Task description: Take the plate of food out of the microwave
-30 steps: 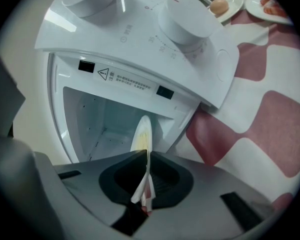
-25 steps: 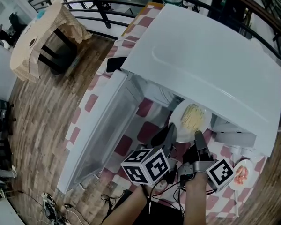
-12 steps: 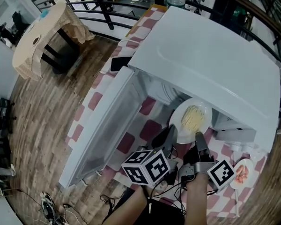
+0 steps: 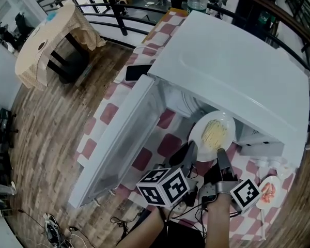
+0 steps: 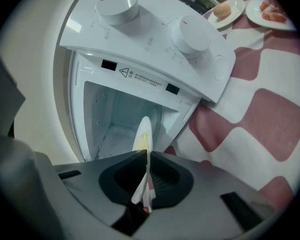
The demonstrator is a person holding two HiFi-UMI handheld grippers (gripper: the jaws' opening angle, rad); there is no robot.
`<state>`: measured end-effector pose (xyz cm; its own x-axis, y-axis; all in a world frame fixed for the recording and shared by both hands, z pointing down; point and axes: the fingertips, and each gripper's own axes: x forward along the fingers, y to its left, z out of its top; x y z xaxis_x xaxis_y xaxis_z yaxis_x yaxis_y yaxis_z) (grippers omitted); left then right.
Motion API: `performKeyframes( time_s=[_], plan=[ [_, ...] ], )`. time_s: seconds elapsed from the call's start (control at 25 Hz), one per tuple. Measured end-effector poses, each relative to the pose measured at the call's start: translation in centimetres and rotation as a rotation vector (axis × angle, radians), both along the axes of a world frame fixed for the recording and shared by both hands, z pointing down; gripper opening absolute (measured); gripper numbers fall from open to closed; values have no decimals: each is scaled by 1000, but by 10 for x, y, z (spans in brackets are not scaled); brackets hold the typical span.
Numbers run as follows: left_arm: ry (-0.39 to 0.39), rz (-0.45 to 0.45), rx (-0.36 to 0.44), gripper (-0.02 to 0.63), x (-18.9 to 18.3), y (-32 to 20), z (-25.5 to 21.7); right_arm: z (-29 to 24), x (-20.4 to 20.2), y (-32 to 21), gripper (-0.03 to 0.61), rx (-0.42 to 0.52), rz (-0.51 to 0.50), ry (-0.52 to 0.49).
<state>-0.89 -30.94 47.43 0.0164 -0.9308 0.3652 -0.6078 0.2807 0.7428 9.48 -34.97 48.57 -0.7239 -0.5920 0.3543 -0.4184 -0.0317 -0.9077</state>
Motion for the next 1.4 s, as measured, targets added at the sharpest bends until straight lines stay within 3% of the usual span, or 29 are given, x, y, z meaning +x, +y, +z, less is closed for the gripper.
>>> performKeyframes(
  time_s=[0.6,1.4],
  plan=[
    [-3,-19,21,61,5,35,-7,-7,5,33,32,22,-22,-3],
    [-16,-59,40,60,25,125,-28,-22,24,119,31,6,-42,-44]
  ],
)
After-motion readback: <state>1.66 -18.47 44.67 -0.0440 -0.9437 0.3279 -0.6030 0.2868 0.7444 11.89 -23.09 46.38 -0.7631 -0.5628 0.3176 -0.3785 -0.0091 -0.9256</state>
